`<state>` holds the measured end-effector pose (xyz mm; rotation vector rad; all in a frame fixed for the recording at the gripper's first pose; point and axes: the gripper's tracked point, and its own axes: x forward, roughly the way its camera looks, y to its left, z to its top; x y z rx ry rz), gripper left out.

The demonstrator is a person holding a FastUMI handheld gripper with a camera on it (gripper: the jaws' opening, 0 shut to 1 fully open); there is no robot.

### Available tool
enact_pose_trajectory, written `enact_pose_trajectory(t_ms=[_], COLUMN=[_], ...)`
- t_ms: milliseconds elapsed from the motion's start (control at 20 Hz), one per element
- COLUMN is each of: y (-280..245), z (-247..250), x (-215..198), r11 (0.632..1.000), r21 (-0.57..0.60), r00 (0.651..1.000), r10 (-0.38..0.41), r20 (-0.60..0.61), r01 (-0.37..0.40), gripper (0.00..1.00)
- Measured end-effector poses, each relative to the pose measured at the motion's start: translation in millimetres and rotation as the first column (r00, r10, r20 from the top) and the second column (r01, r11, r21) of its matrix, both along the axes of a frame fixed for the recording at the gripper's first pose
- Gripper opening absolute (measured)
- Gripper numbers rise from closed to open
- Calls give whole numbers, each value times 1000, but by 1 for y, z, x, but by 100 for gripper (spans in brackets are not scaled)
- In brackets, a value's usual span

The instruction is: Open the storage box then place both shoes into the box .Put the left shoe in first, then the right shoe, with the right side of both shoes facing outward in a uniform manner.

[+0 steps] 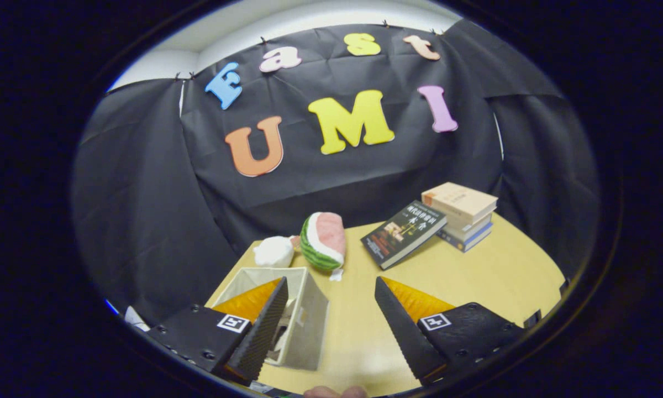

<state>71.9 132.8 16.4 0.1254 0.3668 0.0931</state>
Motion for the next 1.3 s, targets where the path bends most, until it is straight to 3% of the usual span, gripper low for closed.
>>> enact_pose_trajectory(t_ms=[200, 350, 600, 850, 1300], y=[-55, -64, -89, -104, -87], z=[39, 35, 4, -9, -8], x=[-20, -51, -82, -81, -85], r11=[994, 995, 995, 996, 994], r21=[-97, -104, -86, -66, -106], r00=[966, 940, 934, 942, 924], r10=[-17, 32, -7, -30, 22], r20=[258, 339, 356, 335, 383], r01=[44, 3, 40, 55, 20], gripper=[96, 96, 95, 95, 95])
